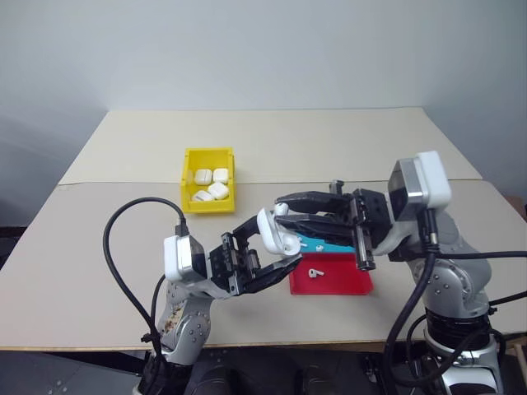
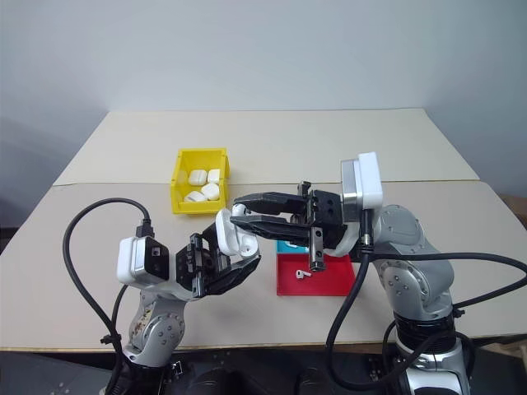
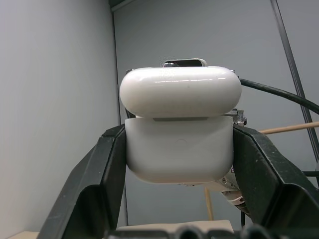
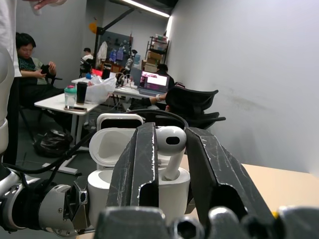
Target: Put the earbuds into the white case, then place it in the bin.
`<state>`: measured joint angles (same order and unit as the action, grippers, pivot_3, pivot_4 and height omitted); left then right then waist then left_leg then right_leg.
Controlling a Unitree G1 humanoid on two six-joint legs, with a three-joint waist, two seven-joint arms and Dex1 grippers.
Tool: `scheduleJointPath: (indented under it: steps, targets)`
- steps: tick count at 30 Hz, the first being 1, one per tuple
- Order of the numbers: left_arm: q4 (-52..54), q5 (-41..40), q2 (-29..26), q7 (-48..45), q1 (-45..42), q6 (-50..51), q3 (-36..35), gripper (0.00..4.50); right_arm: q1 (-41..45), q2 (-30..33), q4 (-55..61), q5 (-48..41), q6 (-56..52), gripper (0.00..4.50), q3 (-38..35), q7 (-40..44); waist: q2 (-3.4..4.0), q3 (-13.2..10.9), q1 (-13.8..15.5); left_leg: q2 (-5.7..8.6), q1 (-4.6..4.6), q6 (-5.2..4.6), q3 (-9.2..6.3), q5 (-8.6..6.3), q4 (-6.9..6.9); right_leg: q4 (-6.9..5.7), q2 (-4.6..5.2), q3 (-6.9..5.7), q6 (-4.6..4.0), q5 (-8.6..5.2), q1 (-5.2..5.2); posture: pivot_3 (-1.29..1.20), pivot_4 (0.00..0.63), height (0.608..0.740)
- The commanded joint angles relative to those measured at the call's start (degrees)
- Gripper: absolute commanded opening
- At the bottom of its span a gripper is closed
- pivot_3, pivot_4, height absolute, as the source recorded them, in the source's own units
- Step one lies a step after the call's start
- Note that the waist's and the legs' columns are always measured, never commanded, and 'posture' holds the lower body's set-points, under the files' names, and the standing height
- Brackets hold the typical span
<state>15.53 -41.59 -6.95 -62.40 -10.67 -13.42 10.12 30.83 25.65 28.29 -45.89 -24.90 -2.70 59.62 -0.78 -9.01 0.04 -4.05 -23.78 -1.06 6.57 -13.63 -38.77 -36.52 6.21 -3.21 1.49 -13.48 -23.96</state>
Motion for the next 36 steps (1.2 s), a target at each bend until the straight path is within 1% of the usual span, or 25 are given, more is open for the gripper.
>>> scheduleJointPath:
  steps: [1, 4, 6, 8, 16, 18, 19, 22, 23, 25, 26, 28, 29, 31, 33, 36]
  targets:
    - [2.73, 0.29, 0.08, 0.24, -0.67, 0.35, 0.12, 2.84, 0.51, 0.53, 0.82, 0.42, 2.01, 0.63, 0.30, 0.29, 0.00, 0.00, 0.01, 0.00, 0.00, 0.00, 0.00, 0.00, 0.00, 0.00, 0.00, 0.00, 0.00, 0.00, 0.00, 0.00, 0.150, 0.740]
    - [2.70, 0.43, 0.07, 0.35, -0.71, 0.33, 0.13, 2.84, -0.10, 1.21, 1.52, 0.30, 2.58, 0.63, 0.85, 1.81, 0.00, 0.00, 0.03, 0.00, 0.00, 0.00, 0.00, 0.00, 0.00, 0.00, 0.00, 0.00, 0.00, 0.00, 0.00, 0.00, 0.150, 0.740]
    - [2.66, 0.61, 0.13, 0.49, -0.78, 0.34, 0.09, 2.84, -0.49, 1.85, 1.91, 0.80, 3.24, 1.38, 1.39, 2.87, 0.00, 0.00, 0.04, 0.00, 0.00, 0.00, 0.00, 0.00, 0.00, 0.01, 0.00, 0.00, 0.00, 0.00, 0.00, 0.00, 0.150, 0.740]
    - [2.59, 0.77, 0.18, 0.57, -0.84, 0.35, -0.02, 2.84, -0.72, 2.31, 1.92, 2.39, 4.27, 1.95, 1.97, 2.80, 0.00, 0.00, 0.03, 0.00, 0.00, 0.00, 0.00, 0.00, 0.00, 0.01, 0.00, 0.00, 0.00, 0.00, 0.00, 0.00, 0.150, 0.740]
    - [1.73, 1.38, 0.59, 0.29, -0.90, 0.03, -0.49, 2.84, -1.20, 3.41, 1.39, 3.17, 6.69, 1.95, 1.96, 3.13, 0.00, 0.00, 0.10, 0.00, 0.00, 0.00, 0.00, 0.00, 0.00, 0.02, 0.00, 0.00, 0.00, 0.00, 0.00, 0.00, 0.150, 0.740]
    - [-0.12, 2.74, -0.75, -1.11, -0.51, -1.29, -1.58, 2.84, -0.34, 4.69, 0.71, 1.41, 6.31, 1.95, -0.41, 3.27, 0.00, 0.00, 0.13, 0.00, 0.00, 0.00, 0.00, 0.00, 0.00, 0.02, 0.00, 0.00, 0.00, 0.00, 0.00, 0.00, 0.150, 0.740]
    - [-1.66, 3.21, -1.81, -3.10, -0.23, -2.43, -2.25, 2.84, 0.29, 5.69, 0.21, 0.42, 5.69, 1.95, -1.57, 3.45, 0.00, 0.00, 0.15, 0.00, 0.00, 0.00, 0.00, 0.00, 0.00, 0.02, 0.00, -0.01, 0.00, 0.00, 0.00, 0.00, 0.150, 0.740]
    - [-7.13, 3.66, -4.94, -9.20, 2.04, -6.53, -4.81, 2.84, 3.67, 12.99, -3.37, 0.33, 1.47, 1.95, -3.44, 5.05, 0.02, 0.01, 0.10, 0.00, 0.01, 0.00, 0.05, 0.00, -0.01, -0.01, 0.00, 0.01, 0.00, 0.00, -0.02, 0.00, 0.150, 0.740]
    - [-7.11, 3.78, -6.13, -10.44, 4.59, -7.57, -5.35, 2.84, 7.00, 17.88, -6.79, 6.14, -0.66, 1.95, -0.49, 5.48, 0.01, 0.00, 0.02, 0.00, 0.01, 0.00, 0.06, 0.00, 0.00, -0.01, 0.00, 0.02, 0.00, 0.00, -0.03, 0.00, 0.150, 0.740]
    - [-7.64, 4.27, -7.72, -12.83, 7.71, -9.59, -6.11, 2.84, 11.49, 24.51, -11.68, 16.07, -1.74, 1.95, 5.21, 7.28, 0.11, 0.04, -0.23, -0.03, -0.02, 0.00, 0.03, 0.00, 0.02, 0.02, -0.01, -0.02, -0.03, -0.01, -0.05, 0.00, 0.150, 0.740]
    - [-8.49, 4.57, -8.17, -13.97, 8.47, -10.75, -6.48, 2.84, 13.10, 26.74, -13.70, 20.31, -0.13, 1.95, 8.19, 8.59, 0.11, 0.04, -0.34, 0.01, 0.01, -0.06, 0.08, -0.04, 0.01, -0.04, 0.05, 0.25, 0.00, 0.00, -0.18, 0.00, 0.150, 0.740]
    - [-10.83, 5.10, -8.93, -16.12, 9.19, -13.18, -7.04, 2.84, 16.49, 29.67, -17.93, 28.57, 4.14, 1.95, 15.08, 12.32, 0.10, 0.04, -0.38, -0.01, 0.01, -0.09, 0.18, -0.06, 0.04, 0.10, 0.03, 0.15, -0.02, -0.01, -0.16, 0.00, 0.150, 0.740]
    - [-11.88, 5.35, -9.29, -17.08, 9.55, -14.26, -7.24, 2.84, 18.36, 30.10, -20.46, 32.25, 6.33, 1.95, 18.20, 14.36, 0.11, 0.04, -0.44, -0.04, 0.00, -0.09, 0.19, -0.06, 0.04, 0.09, 0.02, 0.08, -0.03, -0.02, -0.16, 0.00, 0.150, 0.740]
    - [-12.96, 5.67, -9.47, -17.95, 10.07, -15.41, -7.47, 2.84, 21.97, 28.95, -25.36, 37.80, 9.59, 1.95, 22.79, 17.12, 0.11, 0.04, -0.68, -0.05, -0.01, -0.08, 0.19, -0.05, 0.04, 0.05, 0.01, 0.08, -0.04, -0.03, -0.16, 0.00, 0.150, 0.740]
    - [-13.15, 5.86, -9.48, -18.15, 10.54, -15.84, -7.37, 2.84, 25.52, 26.55, -30.05, 42.25, 11.87, 1.95, 26.76, 19.04, 0.11, 0.04, -0.86, -0.05, -0.02, -0.08, 0.22, -0.05, 0.03, 0.05, 0.02, 0.13, -0.03, -0.02, -0.19, 0.00, 0.150, 0.740]
    - [-13.14, 6.25, -9.12, -17.77, 10.92, -16.31, -7.11, 2.84, 29.05, 22.24, -35.42, 46.68, 13.96, 1.95, 30.47, 20.49, 0.11, 0.04, -1.01, -0.05, -0.05, -0.08, 0.27, -0.05, 0.04, 0.01, 0.02, 0.20, -0.02, -0.02, -0.27, 0.00, 0.150, 0.740]
